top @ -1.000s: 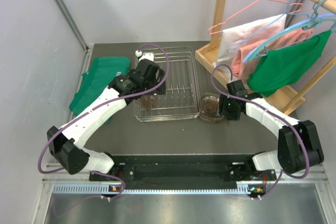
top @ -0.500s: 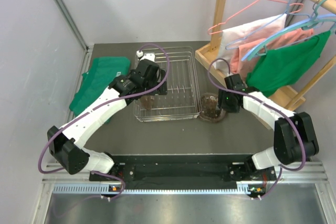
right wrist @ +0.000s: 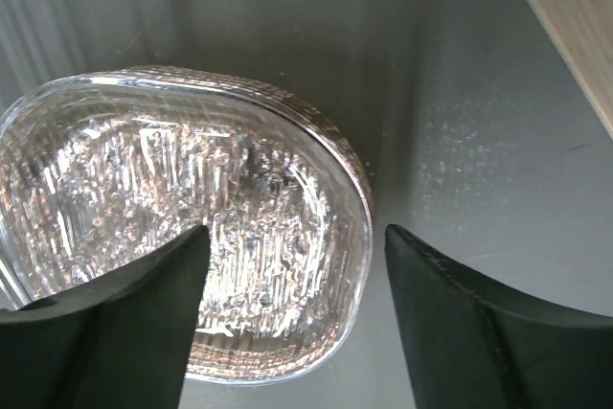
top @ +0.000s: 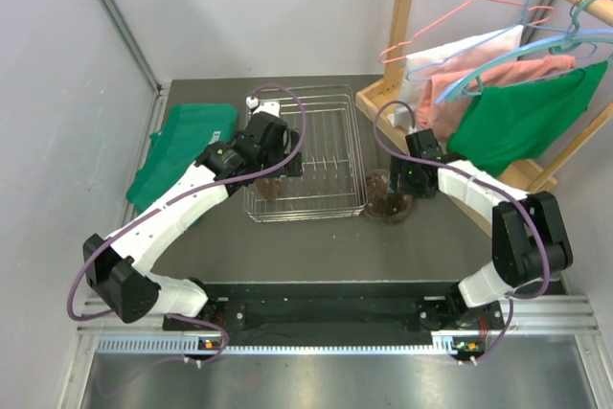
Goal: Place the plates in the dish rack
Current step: Move the dish rack to the center of the board.
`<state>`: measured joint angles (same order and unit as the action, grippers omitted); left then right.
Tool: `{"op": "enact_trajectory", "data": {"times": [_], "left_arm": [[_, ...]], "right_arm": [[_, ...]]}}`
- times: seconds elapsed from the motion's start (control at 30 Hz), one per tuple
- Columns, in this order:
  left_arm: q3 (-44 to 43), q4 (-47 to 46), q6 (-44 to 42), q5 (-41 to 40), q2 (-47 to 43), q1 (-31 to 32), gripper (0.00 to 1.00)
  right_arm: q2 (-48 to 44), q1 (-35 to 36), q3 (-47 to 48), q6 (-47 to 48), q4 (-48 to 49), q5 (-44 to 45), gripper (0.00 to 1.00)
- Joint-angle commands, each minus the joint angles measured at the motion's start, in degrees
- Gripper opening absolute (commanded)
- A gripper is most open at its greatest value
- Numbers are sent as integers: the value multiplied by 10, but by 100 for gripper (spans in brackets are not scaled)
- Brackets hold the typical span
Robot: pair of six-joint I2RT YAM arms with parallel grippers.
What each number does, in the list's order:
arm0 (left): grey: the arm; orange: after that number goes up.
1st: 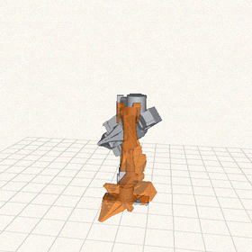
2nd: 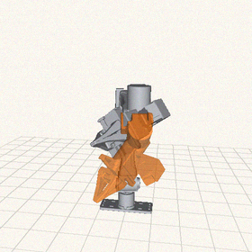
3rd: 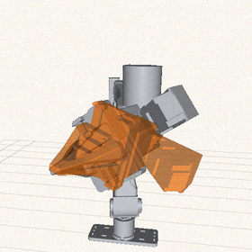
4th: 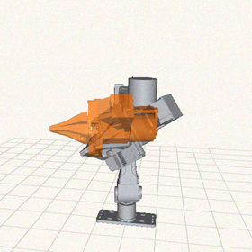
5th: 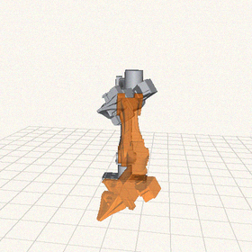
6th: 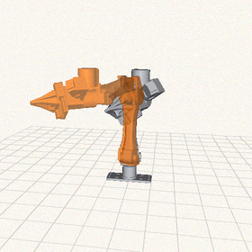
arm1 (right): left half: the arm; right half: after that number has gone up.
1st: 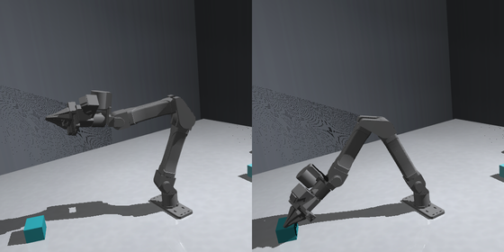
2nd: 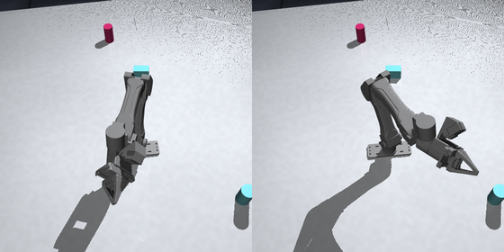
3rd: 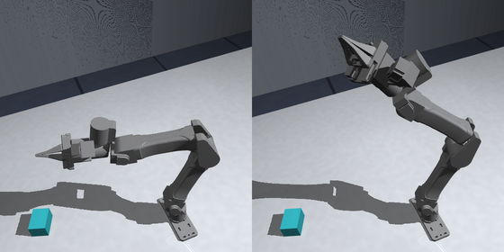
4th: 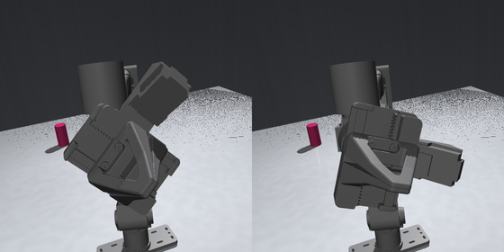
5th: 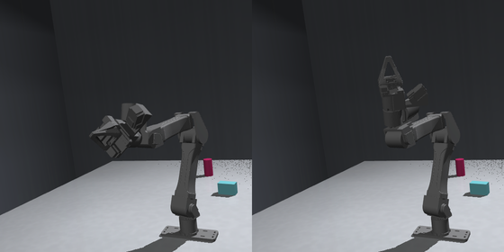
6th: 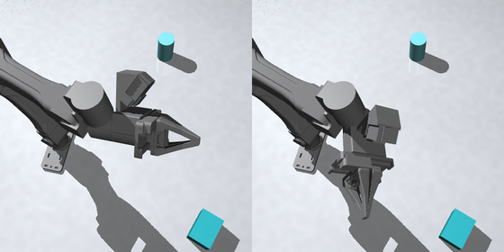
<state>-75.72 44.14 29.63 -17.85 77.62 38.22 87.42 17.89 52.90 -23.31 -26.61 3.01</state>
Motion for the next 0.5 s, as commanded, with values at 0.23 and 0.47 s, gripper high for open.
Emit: {"op": "enact_trajectory", "data": {"times": [0.23, 0.47], "left_arm": [[-5, -24, -4, -4, -15, -9, 99], [-3, -17, 2, -19, -19, -17, 99]], "right_arm": [[-89, 61, 19, 1, -49, 73, 86], [-71, 109, 45, -21, -37, 35, 87]]}}
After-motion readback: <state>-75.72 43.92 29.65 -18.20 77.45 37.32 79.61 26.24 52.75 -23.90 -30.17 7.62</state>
